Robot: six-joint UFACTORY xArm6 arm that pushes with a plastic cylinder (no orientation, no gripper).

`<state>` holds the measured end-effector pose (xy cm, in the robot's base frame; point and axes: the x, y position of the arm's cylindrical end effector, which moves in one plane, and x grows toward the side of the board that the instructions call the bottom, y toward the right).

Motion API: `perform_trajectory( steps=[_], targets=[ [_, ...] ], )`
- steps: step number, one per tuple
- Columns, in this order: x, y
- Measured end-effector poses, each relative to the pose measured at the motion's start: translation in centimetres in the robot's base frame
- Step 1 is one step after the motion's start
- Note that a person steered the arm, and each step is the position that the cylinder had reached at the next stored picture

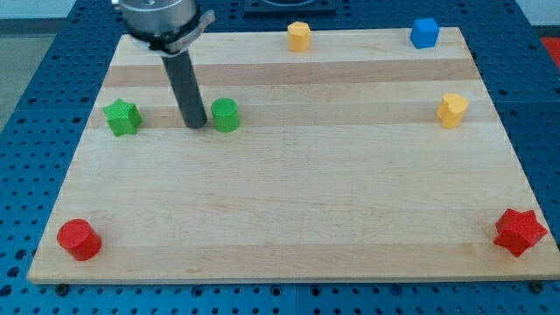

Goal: Move green circle towards bottom center

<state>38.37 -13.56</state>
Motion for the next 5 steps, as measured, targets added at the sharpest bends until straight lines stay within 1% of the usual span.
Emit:
perform_trajectory(
  steps=[1, 2, 4, 5],
  targets=[
    [-2.0, 1.5],
    [-0.8, 3.9],
    [4.3, 8.4],
    [6.7, 9.7]
  ],
)
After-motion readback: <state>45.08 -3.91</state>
